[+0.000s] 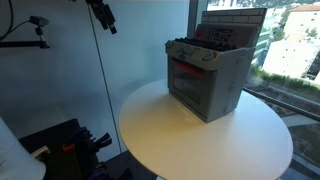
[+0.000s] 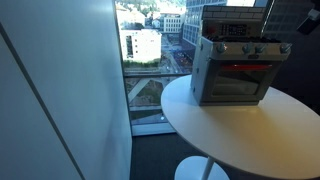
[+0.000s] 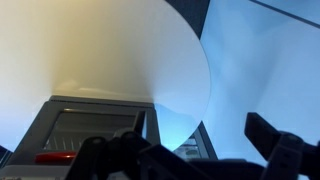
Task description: Turn the knob on the stove
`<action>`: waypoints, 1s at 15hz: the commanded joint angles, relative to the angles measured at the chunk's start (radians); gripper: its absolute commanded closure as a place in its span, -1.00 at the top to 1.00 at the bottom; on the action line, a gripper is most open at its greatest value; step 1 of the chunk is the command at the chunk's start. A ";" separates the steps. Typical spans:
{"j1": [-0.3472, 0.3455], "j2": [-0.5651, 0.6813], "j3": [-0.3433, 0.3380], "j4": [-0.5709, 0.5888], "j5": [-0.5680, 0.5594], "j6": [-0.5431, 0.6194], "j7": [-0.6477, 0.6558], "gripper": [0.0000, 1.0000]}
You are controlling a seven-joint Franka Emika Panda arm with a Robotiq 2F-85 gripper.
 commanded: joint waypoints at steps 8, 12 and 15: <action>-0.102 0.180 0.011 0.263 -0.207 -0.007 0.092 1.00; -0.121 0.262 0.008 0.334 -0.286 0.013 0.136 1.00; -0.126 0.321 0.001 0.371 -0.332 0.052 0.164 1.00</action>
